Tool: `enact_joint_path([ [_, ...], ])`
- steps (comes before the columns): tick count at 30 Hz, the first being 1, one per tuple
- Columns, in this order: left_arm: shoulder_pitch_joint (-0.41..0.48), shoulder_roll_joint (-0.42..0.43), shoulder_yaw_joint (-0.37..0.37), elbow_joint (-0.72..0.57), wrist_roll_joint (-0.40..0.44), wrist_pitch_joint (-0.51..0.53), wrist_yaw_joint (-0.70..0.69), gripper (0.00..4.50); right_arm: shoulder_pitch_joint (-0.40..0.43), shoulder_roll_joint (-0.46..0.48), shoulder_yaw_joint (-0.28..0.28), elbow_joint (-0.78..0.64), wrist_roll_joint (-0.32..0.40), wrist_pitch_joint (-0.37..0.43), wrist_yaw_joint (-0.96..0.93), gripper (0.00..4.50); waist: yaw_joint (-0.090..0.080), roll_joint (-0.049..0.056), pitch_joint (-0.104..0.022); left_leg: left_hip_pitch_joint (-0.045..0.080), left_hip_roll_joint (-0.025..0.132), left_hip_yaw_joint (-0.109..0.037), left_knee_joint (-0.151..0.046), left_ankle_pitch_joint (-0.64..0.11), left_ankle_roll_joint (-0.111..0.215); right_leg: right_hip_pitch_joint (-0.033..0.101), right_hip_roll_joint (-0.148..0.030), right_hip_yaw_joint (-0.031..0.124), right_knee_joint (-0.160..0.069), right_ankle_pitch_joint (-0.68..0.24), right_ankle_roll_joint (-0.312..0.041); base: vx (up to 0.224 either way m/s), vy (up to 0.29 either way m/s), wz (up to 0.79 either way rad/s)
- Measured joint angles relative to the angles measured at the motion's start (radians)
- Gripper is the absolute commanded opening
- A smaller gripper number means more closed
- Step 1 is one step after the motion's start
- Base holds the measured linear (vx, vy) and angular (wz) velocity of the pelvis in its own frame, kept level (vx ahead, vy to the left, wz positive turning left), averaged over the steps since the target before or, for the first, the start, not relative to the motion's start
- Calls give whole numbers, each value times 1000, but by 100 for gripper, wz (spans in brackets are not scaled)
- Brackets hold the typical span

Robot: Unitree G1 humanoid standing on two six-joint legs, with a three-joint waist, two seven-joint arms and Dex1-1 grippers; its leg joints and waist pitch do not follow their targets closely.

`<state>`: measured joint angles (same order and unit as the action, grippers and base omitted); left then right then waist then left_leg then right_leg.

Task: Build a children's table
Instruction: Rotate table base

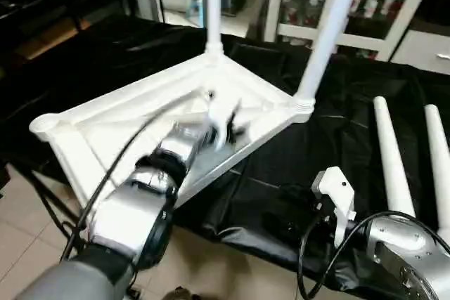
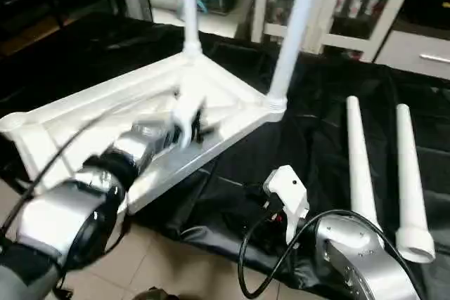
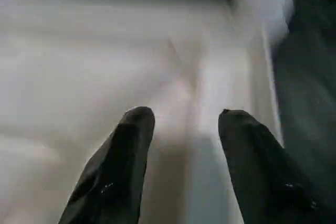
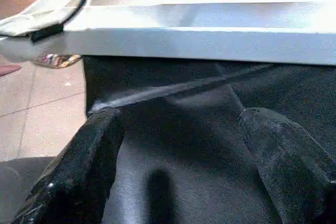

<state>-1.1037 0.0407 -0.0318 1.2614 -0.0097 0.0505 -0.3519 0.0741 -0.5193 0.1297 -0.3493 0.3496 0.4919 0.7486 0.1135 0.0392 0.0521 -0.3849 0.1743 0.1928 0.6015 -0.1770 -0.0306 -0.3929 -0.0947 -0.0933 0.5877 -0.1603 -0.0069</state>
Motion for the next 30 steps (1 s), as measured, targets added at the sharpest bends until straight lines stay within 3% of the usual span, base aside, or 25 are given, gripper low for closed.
enact_joint_path([
  [4,-49,37,48,-1,-19,-73,95,236,-12,6,0,0,-5,0,-5,384,-5,1,-1,0,0,0,-1,0,0,-1,0,0,0,-2,3,0,0,0],
  [8,-50,102,79,-2,-46,-95,-16,236,-30,14,2,0,-7,-1,-8,384,1,1,-1,-3,0,0,-1,0,0,-3,0,0,0,-2,3,0,0,0],
  [11,-24,187,20,-85,-40,-75,-347,236,-33,14,12,0,-6,-1,-6,384,6,1,0,-4,0,0,-1,-1,1,-3,0,0,-1,-2,3,0,0,0],
  [14,32,255,-45,-198,-33,-52,-532,236,-34,14,14,0,-6,-1,-5,384,9,1,-1,-4,0,1,-2,-1,1,-3,0,1,-1,-2,2,0,0,0],
  [15,63,279,-68,-253,-33,-27,-574,236,-36,15,16,0,-6,-2,-3,384,8,1,0,-3,0,2,-2,-1,1,-4,0,2,-1,-2,2,0,0,0],
  [17,192,408,-147,-461,-29,82,-682,236,-38,17,24,0,-6,-4,1,384,-7,3,-1,0,0,4,-4,-1,0,-6,0,4,3,-2,2,0,0,0],
  [26,357,751,-185,-643,142,182,-792,236,-30,26,36,0,-6,-3,0,384,-16,4,0,4,0,3,-5,0,-2,-6,1,7,8,-7,7,0,0,0],
  [30,387,786,-227,-666,181,248,-768,236,-32,26,37,0,-6,-3,2,384,-10,4,0,4,-2,5,-5,0,-2,-5,1,13,8,-7,7,0,0,0],
])
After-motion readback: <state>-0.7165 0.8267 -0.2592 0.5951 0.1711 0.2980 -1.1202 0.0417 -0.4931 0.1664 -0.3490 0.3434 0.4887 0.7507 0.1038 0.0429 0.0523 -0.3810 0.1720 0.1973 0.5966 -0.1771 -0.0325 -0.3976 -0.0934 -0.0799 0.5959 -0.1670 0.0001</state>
